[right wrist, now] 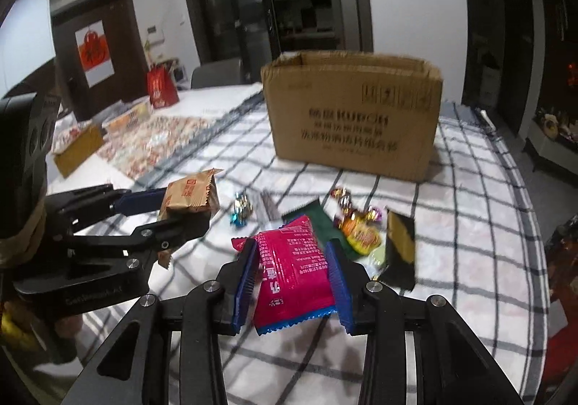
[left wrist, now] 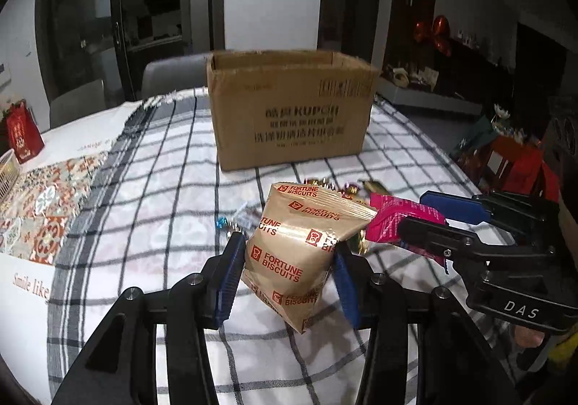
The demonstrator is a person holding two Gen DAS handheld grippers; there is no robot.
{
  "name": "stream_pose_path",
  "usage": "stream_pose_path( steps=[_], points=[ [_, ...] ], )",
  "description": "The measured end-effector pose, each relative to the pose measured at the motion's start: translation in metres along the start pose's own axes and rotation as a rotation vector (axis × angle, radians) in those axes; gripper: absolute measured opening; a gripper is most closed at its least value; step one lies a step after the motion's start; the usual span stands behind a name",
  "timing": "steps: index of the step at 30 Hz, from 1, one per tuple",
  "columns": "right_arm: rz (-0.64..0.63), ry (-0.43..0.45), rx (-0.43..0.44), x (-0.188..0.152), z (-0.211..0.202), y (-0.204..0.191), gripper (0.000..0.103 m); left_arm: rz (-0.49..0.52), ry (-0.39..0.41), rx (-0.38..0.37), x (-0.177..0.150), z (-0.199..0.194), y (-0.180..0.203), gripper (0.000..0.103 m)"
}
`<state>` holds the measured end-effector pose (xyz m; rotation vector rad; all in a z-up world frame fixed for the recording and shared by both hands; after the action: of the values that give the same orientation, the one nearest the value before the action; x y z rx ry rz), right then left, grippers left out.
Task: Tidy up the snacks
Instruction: 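Carry both snacks over the cardboard box and open both tools to drop them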
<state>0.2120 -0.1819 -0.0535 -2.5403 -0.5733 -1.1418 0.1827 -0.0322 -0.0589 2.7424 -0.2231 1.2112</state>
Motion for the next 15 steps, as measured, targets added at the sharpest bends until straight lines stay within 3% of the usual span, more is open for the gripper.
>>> stream_pose_path(
  steps=[15],
  points=[
    [0.012,0.187,-0.073,0.061,-0.035,0.009,0.039,0.016,0.179,0.013,0.07,-0.031,-0.006,0.046]
  ],
)
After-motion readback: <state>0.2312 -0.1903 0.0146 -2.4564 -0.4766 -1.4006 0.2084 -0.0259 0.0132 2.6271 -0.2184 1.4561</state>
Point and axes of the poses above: each gripper's, at about its wrist camera, not at the fingertips, and z roughly the way its jaws point, y to its right, x to its top, the point moved 1 cm from there along z, roughly the way its jaws point, and after that the axes turned 2 degrees about -z, right-handed, at the moved point
